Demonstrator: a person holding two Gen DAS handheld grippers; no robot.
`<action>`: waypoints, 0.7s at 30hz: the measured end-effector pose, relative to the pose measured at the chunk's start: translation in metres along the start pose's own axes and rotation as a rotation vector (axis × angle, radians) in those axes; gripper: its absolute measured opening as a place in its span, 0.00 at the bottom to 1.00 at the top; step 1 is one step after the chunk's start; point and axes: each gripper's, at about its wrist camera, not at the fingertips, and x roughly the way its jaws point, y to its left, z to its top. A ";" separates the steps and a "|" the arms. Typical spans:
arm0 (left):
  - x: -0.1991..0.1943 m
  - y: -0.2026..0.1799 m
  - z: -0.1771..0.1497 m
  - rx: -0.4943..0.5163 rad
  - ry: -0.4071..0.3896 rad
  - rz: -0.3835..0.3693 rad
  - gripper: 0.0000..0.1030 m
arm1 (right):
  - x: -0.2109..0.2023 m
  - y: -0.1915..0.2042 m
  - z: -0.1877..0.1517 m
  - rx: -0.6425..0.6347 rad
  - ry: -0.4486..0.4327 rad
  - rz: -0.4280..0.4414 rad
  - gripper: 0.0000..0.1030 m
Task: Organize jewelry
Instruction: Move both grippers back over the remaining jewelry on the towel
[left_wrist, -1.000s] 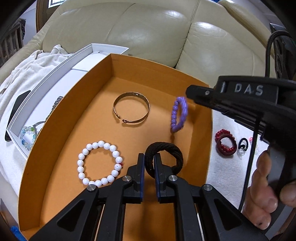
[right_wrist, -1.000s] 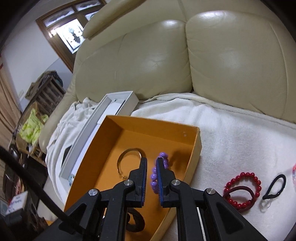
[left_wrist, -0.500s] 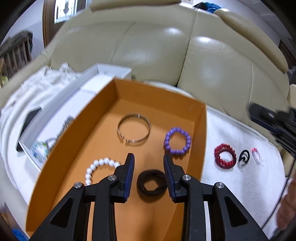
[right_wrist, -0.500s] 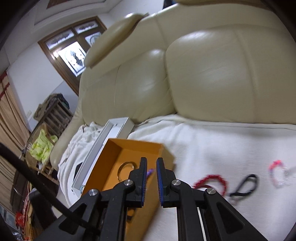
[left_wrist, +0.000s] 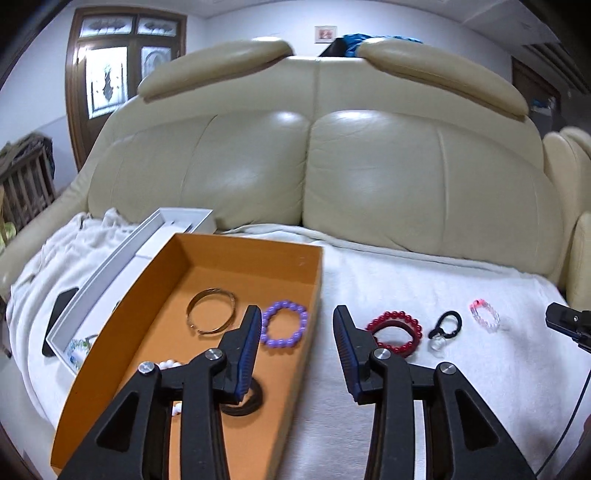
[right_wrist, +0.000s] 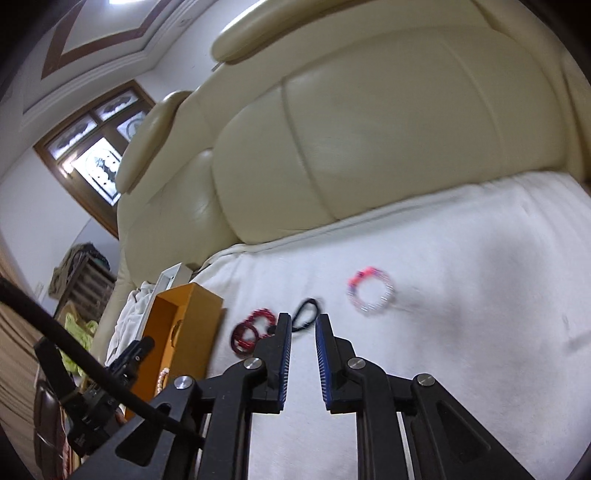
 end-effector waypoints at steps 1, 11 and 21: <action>0.000 -0.004 -0.001 0.014 -0.004 0.001 0.40 | -0.001 -0.007 -0.003 0.017 -0.004 0.005 0.16; 0.006 -0.033 -0.009 0.091 0.010 -0.004 0.40 | 0.006 -0.036 -0.004 0.061 0.032 0.020 0.16; 0.015 -0.062 -0.016 0.127 0.063 -0.053 0.57 | 0.001 -0.044 -0.013 0.044 0.072 0.003 0.21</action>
